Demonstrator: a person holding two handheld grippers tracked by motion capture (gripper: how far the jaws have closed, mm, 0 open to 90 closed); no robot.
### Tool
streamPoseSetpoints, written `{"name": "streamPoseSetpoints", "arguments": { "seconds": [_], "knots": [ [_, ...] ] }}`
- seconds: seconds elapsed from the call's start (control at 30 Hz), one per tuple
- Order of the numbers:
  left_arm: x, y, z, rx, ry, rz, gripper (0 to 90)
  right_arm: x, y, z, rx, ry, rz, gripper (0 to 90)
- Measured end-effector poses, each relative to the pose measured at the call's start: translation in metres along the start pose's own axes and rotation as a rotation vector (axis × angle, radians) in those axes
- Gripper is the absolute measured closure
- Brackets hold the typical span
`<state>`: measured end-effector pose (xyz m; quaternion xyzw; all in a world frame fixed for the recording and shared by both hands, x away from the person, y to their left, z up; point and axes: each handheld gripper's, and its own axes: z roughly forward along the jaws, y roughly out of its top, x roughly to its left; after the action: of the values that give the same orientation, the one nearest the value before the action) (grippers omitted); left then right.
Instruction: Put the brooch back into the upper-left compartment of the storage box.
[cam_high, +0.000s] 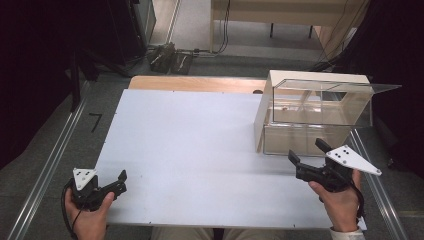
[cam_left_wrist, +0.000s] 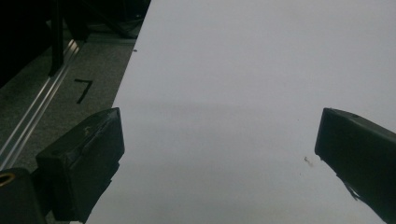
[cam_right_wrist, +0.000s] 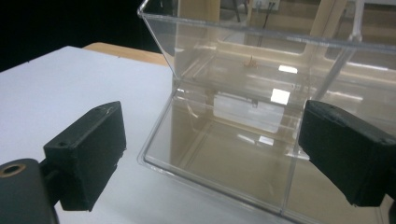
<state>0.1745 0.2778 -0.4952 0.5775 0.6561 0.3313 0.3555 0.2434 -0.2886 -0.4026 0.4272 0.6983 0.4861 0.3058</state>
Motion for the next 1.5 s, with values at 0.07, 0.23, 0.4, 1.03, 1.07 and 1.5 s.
{"name": "streamPoseSetpoints", "arguments": {
  "seconds": [0.07,0.23,0.4,1.03,1.07,1.5],
  "knots": [
    [0.0,0.0,0.0,0.0,0.0,0.0,2.1,-0.001,-0.004,0.0,0.012,-0.003,-0.002,6.0],
    [0.0,0.0,0.0,0.0,-0.001,0.0,2.1,-0.003,-0.013,-0.001,0.03,-0.008,0.0,6.1],
    [-0.001,0.0,0.0,0.0,0.001,0.0,2.2,-0.006,-0.02,-0.003,0.051,-0.007,0.014,6.1],
    [-0.001,0.0,0.0,0.001,0.002,0.0,2.1,-0.02,-0.046,-0.014,0.09,-0.045,0.041,6.1],
    [-0.001,0.0,0.0,0.001,0.002,0.0,2.1,-0.02,-0.048,-0.015,0.091,-0.046,0.041,6.0],
    [-0.001,-0.001,0.0,0.003,0.002,0.0,2.1,-0.026,-0.061,-0.02,0.121,-0.074,0.05,6.1]
  ]
}}
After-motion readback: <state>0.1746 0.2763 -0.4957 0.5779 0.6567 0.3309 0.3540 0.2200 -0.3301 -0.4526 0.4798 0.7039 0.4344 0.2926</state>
